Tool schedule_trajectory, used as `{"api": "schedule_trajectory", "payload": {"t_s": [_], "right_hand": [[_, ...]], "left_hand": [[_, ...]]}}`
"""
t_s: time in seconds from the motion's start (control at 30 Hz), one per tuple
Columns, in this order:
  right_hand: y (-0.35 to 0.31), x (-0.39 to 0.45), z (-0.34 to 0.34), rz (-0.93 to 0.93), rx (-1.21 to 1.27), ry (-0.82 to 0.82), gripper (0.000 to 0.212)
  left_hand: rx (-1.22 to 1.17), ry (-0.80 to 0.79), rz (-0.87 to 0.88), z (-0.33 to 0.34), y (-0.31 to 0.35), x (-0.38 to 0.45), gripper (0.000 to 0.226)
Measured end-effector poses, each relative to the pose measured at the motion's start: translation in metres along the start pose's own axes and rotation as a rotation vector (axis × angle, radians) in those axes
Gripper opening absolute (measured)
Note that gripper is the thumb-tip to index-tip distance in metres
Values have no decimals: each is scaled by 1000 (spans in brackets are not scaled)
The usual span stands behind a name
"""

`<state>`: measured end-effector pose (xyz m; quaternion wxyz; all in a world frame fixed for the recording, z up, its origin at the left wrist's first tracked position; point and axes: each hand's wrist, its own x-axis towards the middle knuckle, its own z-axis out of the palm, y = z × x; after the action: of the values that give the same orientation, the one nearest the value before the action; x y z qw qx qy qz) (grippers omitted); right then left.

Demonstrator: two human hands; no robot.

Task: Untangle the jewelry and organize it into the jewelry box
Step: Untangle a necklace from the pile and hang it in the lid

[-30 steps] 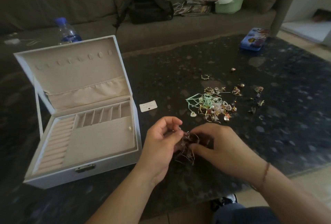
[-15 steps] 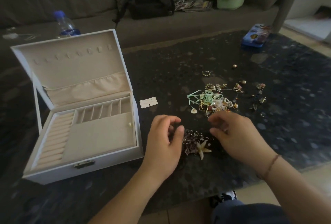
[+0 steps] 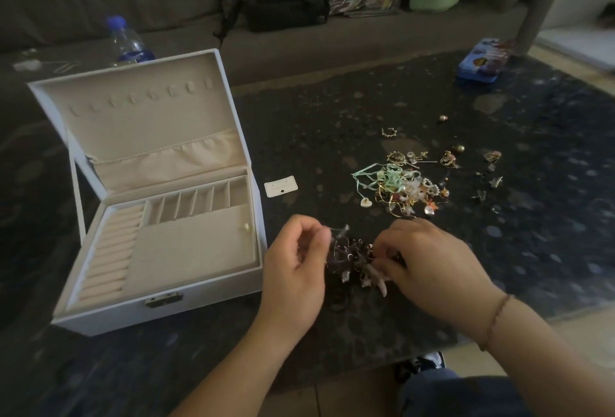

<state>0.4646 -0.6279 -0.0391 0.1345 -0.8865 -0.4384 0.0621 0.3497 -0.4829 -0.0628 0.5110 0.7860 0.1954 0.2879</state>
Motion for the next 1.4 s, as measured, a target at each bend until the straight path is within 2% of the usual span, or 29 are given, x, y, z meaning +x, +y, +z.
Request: {"api": "schedule_trajectory", "payload": {"t_s": [0.17,0.33,0.43,0.5,0.57,0.63,0.7,0.77,0.9,0.97,1.03,1.13,1.23,1.3,1.4], "right_hand": [[14,3,-13,139,90,-30,9],[28,4,-16,279,226,61,16],[15,2,-12,154,370,306,29],[-5,1,-10,11,495,379,30],[-22,4,-3,-96,520,287,27],[-30,9,5,-120,459,198,31],[-30,12,8,-114,452,187,20],[-26,13,7,-78,491,180,9],[-14,16,3,39,624,177,20],[-10,17,2,101,695,197,18],[-9,16,1,184,812,206,12],[-11,15,0,275,974,198,8],[-13,15,-2,309,1166,146,5],[-12,15,-2,327,1264,110,4],[-11,14,-3,346,1362,66,9]], "left_hand": [[-252,176,-90,-3,18,11,15],[-407,180,-234,-4,27,14,15],[-442,115,-246,-6,29,13,16],[-429,36,-231,-8,30,13,18],[-419,-23,-209,-9,34,13,18],[-418,-60,-189,-11,37,14,19],[-396,-57,-173,-12,40,15,20],[-361,1,-164,-13,40,16,20],[-305,176,-181,-8,33,19,17],[-238,231,-149,-4,28,19,13],[-121,244,-77,0,19,17,2],[152,241,98,6,9,5,38],[383,242,323,12,10,-9,24],[396,144,271,14,12,-10,26],[170,-46,20,13,11,-5,36]]}}
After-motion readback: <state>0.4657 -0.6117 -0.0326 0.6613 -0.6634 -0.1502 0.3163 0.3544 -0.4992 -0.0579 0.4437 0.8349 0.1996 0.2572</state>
